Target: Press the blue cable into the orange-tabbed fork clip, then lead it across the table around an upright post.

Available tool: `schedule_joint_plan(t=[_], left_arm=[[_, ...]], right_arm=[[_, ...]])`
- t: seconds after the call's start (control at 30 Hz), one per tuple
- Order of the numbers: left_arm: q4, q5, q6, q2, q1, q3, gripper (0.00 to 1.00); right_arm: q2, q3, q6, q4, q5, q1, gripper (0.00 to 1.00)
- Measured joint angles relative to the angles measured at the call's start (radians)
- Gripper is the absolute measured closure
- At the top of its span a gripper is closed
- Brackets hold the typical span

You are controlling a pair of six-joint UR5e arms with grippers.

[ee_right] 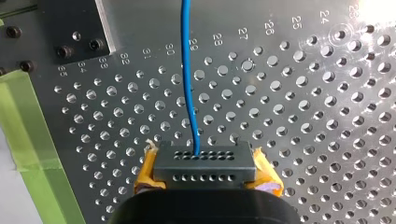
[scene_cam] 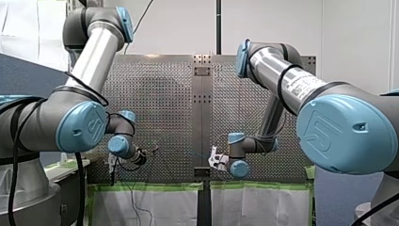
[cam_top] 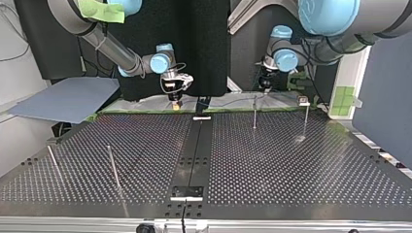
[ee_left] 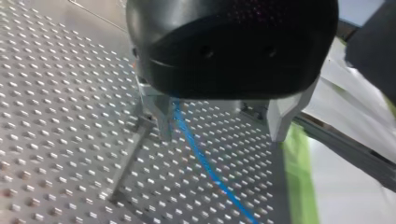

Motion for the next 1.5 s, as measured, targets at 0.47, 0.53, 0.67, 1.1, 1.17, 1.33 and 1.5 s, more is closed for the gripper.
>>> schedule_joint_plan(t=[0.47,0.53,0.67,1.1,1.17,1.33,1.5], left_arm=[[-0.005,-0.005,0.023,0.083,-0.025,-0.023,0.0],[-0.006,-0.01,0.024,0.083,-0.031,-0.023,0.0],[-0.003,-0.024,0.026,0.083,-0.045,-0.031,0.0],[0.035,-0.033,0.032,0.084,-0.072,-0.057,0.0],[0.04,-0.033,0.033,0.084,-0.075,-0.057,0.0],[0.044,-0.056,0.037,0.084,-0.08,-0.057,0.0],[0.04,-0.1,0.059,0.084,-0.086,-0.057,0.0]], right_arm=[[0.0,0.0,0.0,0.002,0.0,0.0,1.0],[0.0,0.0,0.0,0.003,0.0,0.0,1.0],[0.0,0.0,0.0,0.003,0.0,0.0,1.0],[0.0,0.0,0.001,0.0,0.0,-0.001,1.0],[0.0,0.0,0.001,0.0,0.0,-0.001,1.0],[0.0,0.0,0.001,0.0,-0.005,0.0,1.0],[0.0,0.0,0.001,0.001,-0.006,0.002,1.0]])
